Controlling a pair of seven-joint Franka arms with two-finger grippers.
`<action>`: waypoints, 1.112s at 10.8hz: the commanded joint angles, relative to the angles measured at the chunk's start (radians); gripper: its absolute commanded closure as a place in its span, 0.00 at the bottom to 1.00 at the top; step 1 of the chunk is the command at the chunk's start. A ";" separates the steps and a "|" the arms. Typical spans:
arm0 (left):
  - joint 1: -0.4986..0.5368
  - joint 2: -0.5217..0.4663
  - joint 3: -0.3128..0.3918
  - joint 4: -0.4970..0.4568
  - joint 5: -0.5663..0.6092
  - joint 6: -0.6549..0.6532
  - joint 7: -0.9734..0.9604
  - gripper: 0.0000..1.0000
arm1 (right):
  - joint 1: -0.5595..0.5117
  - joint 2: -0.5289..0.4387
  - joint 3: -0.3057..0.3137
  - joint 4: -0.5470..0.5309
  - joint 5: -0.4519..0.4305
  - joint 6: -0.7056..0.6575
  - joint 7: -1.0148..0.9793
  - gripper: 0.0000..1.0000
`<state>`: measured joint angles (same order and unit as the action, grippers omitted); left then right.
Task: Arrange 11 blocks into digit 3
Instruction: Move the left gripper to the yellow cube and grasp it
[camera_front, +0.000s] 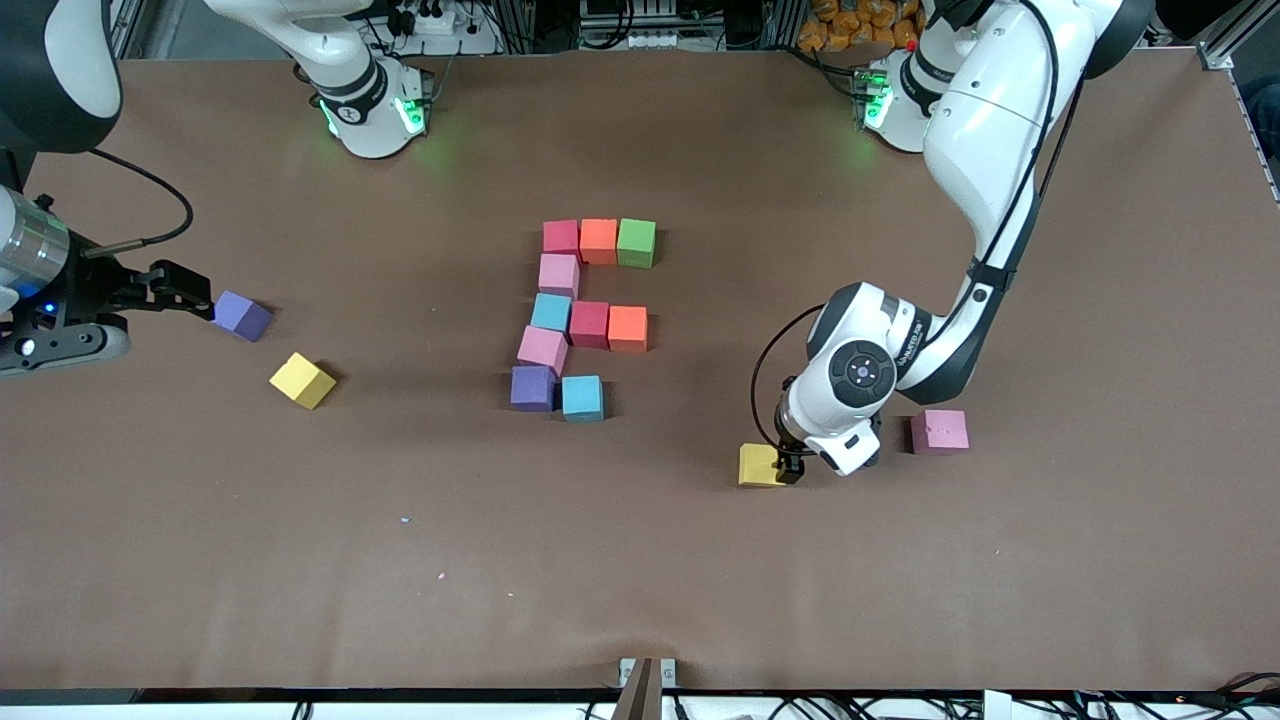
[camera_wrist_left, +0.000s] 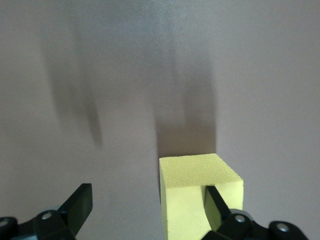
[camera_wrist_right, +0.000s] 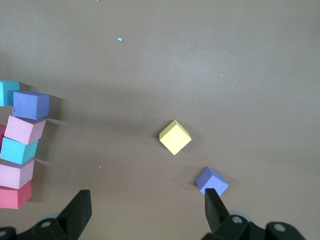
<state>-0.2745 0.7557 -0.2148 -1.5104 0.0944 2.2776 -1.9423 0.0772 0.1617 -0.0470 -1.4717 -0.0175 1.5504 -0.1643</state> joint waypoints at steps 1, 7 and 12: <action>0.003 0.011 -0.002 0.022 -0.007 0.005 0.011 0.00 | 0.001 0.007 0.001 0.021 -0.005 -0.016 -0.006 0.00; -0.008 0.031 0.032 0.041 -0.010 0.065 0.005 0.00 | 0.003 0.007 0.001 0.021 -0.005 -0.016 -0.006 0.00; -0.026 0.080 0.048 0.073 -0.010 0.085 -0.007 0.00 | 0.003 0.007 0.001 0.021 -0.005 -0.016 -0.006 0.00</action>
<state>-0.2817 0.8187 -0.1748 -1.4669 0.0944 2.3585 -1.9442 0.0775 0.1618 -0.0470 -1.4717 -0.0175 1.5494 -0.1643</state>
